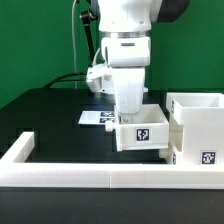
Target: Assemble drawer
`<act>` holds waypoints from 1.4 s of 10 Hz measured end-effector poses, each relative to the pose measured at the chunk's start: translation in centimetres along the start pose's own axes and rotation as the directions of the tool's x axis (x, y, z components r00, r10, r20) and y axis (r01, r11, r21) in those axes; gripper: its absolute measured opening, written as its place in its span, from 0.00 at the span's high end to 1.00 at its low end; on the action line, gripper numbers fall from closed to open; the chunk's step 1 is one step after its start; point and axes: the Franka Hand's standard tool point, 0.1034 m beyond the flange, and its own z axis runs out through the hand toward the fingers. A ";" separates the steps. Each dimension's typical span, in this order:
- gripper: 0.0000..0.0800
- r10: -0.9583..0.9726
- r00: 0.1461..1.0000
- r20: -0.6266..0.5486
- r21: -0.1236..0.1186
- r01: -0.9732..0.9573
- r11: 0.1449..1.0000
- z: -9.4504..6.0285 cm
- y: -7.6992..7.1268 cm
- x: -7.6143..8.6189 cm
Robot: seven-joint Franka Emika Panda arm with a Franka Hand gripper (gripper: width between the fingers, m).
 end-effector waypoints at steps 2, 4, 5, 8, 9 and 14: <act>0.94 0.001 1.000 -0.002 -0.030 -0.001 1.000 0.1 0.3 0.0; 0.94 0.001 1.000 -0.003 -0.049 -0.001 0.999 0.2 0.6 0.0; 0.94 -0.002 1.000 -0.004 -0.048 0.002 0.999 0.3 0.8 0.2; 0.94 0.003 1.000 -0.005 -0.066 -0.003 0.998 0.0 1.5 0.7; 0.94 0.004 1.000 -0.005 -0.068 -0.005 0.998 -0.1 1.6 0.9; 0.94 0.000 1.000 -0.009 -0.061 -0.001 0.998 0.5 1.5 1.3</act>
Offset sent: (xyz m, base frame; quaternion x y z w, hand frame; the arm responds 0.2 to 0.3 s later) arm 0.0103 -0.0040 -0.0007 -0.0690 -0.0088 -0.0079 0.9975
